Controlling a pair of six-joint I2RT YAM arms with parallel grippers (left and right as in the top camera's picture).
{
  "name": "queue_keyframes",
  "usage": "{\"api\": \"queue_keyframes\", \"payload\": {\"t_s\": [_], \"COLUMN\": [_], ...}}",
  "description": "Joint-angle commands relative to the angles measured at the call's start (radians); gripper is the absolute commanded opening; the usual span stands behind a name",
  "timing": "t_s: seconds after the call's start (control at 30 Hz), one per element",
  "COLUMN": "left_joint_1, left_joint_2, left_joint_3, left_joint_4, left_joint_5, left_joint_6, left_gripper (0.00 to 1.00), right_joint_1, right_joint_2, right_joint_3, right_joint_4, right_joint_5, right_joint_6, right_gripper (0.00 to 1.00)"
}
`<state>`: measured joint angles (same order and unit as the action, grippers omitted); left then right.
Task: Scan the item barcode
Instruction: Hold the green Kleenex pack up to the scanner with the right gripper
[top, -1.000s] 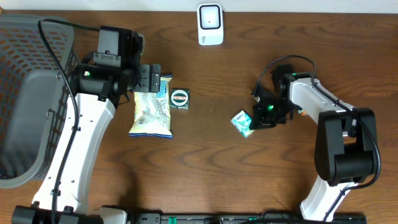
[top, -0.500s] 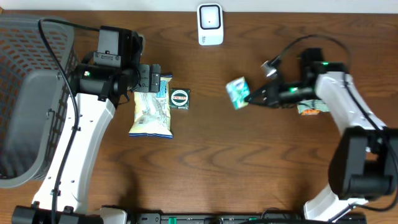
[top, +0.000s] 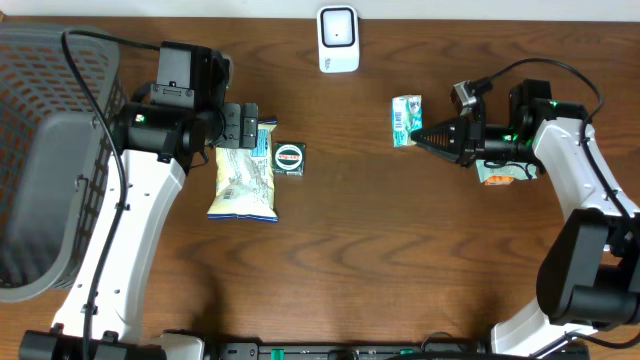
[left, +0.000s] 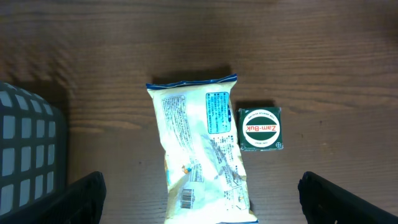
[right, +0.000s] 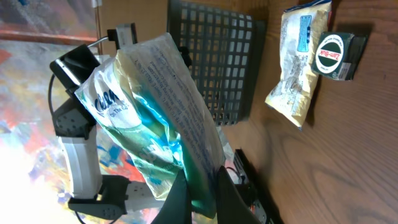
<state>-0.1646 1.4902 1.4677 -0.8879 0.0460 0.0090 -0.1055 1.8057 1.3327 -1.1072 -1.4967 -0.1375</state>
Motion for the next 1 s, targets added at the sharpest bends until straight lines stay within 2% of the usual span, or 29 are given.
{"api": "queue_keyframes", "payload": {"t_s": [0.0, 0.1, 0.27, 0.37, 0.53, 0.67, 0.8, 0.97], "left_joint_1": [0.005, 0.005, 0.005, 0.005, 0.005, 0.005, 0.005, 0.005], "left_joint_2": [0.0, 0.0, 0.0, 0.0, 0.0, 0.0, 0.0, 0.0], "left_joint_3": [0.009, 0.009, 0.009, 0.009, 0.009, 0.009, 0.009, 0.009], "left_joint_4": [-0.002, -0.002, -0.002, -0.002, -0.002, -0.002, -0.002, -0.002], "left_joint_5": [-0.006, -0.006, -0.006, -0.006, -0.006, -0.006, -0.006, -0.006], "left_joint_6": [0.017, 0.017, 0.017, 0.017, 0.017, 0.017, 0.017, 0.017], "left_gripper": [0.98, 0.98, 0.97, 0.98, 0.98, 0.97, 0.98, 0.98], "right_joint_1": [-0.002, 0.04, 0.185, 0.292, 0.393, 0.435, 0.455, 0.504], "right_joint_2": [-0.053, -0.063, -0.064, -0.043, 0.089, 0.236, 0.352, 0.455], "right_joint_3": [0.024, 0.052, 0.122, 0.256, 0.555, 0.775, 0.884, 0.885], "right_joint_4": [0.006, 0.012, 0.059, 0.047, -0.009, 0.026, 0.175, 0.426], "right_joint_5": [0.037, 0.415, 0.803, 1.101, 1.355, 1.506, 1.631, 1.807], "right_joint_6": [0.014, 0.106, 0.256, 0.336, 0.347, 0.346, 0.294, 0.136], "right_gripper": [0.01, 0.01, 0.01, 0.01, 0.01, 0.01, 0.01, 0.01]}}
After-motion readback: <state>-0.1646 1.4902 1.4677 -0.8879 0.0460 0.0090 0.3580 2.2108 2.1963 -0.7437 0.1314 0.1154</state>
